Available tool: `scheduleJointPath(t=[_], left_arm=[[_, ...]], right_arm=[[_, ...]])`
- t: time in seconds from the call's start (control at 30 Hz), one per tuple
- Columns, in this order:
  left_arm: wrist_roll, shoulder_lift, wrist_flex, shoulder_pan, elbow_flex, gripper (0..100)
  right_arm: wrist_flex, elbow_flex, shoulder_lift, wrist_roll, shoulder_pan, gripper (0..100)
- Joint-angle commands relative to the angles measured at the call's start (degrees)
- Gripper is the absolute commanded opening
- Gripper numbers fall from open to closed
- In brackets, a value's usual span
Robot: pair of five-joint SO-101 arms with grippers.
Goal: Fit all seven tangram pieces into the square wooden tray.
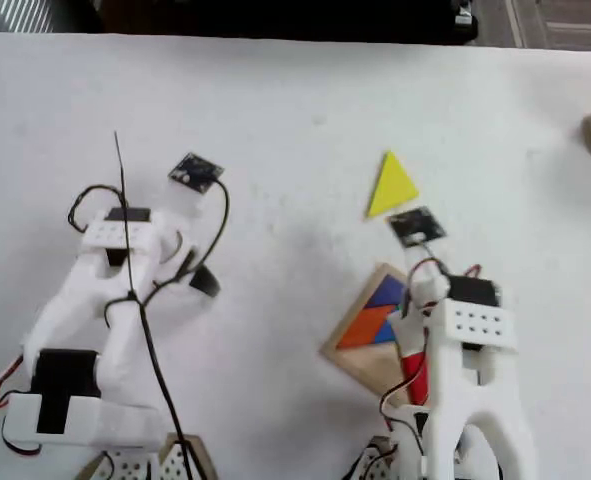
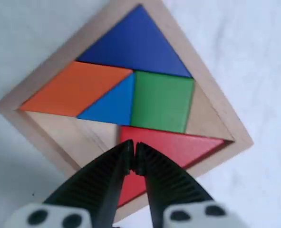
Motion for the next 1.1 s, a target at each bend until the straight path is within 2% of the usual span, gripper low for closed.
scheduleJointPath(t=[0.0,0.17,0.33,0.5,0.7,0.8,0.9,1.07], left_arm=[[-0.5,-0.1,-0.7,-0.4,-3.2,33],[-0.7,-0.1,-0.7,-0.3,-3.2,33],[-0.7,-0.1,-0.7,-0.3,-3.2,33],[-0.7,-0.1,-0.7,-0.3,-3.2,33],[-0.7,-0.1,-0.7,-0.4,-3.2,33],[-0.7,-0.1,-0.7,-0.4,-3.2,33],[-0.7,-0.1,-0.7,-0.4,-3.2,33],[-0.6,-0.1,-0.7,-0.4,-3.2,33]], right_arm=[[-2.2,0.0,-0.9,-3.1,-8.0,2.0],[-6.1,5.3,-0.9,-3.1,-12.6,2.0],[-9.8,13.1,-1.5,5.5,-12.3,1.8],[-10.4,12.6,-1.5,7.3,-4.5,1.8],[-12.5,11.8,-1.5,15.6,5.1,1.8],[-13.9,11.7,-1.5,16.1,7.3,1.8],[-11.3,10.5,-1.5,15.9,7.3,1.8],[2.0,-1.0,-1.5,15.6,7.8,1.8]])
